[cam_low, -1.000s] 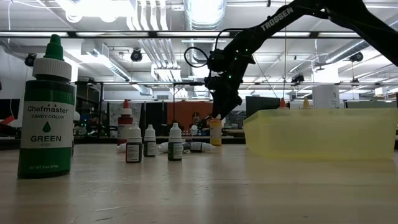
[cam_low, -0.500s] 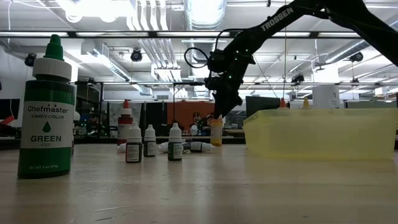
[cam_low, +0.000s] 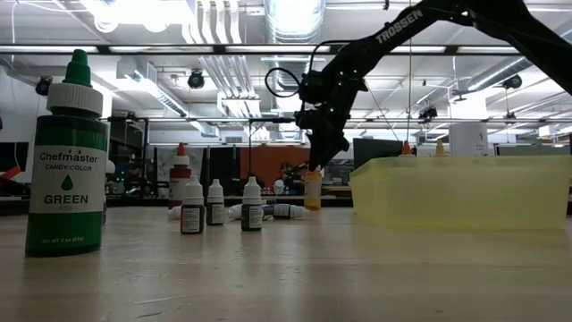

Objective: Pick & Place food coloring
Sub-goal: Put the big yellow food coloring bottle into the yellow bin

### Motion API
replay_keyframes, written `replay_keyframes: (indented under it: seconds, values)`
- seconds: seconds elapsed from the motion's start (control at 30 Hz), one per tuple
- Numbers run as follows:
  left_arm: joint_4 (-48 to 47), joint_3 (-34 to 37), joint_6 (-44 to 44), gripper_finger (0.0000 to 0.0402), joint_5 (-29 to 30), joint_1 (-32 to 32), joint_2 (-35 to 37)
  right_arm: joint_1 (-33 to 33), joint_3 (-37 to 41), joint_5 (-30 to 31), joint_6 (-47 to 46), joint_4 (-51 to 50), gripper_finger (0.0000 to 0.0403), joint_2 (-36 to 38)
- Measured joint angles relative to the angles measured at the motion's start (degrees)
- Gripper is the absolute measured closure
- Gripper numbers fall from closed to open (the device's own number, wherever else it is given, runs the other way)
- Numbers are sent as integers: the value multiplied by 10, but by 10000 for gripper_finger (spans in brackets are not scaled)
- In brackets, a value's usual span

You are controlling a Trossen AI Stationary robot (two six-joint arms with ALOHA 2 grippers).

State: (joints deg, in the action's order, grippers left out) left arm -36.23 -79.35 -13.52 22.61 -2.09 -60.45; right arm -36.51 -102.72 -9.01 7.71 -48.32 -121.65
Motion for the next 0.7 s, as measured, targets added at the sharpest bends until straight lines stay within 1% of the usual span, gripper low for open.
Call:
replay_keyframes:
  seconds: [0.07, 0.2, 0.53, 0.7]
  values:
    - [0, 0, 0, 197, 0, 0, 0, 0, -6, 0, 0, -13, 297, 2]
    - [0, 0, 0, 197, 0, 0, 0, 0, -55, 0, 16, -66, 297, 5]
    - [0, 0, 0, 197, 0, 0, 0, 18, -221, 0, 44, -221, 297, 16]
    - [0, 0, 0, 197, 0, 0, 0, 37, -258, 0, 48, -274, 297, 37]
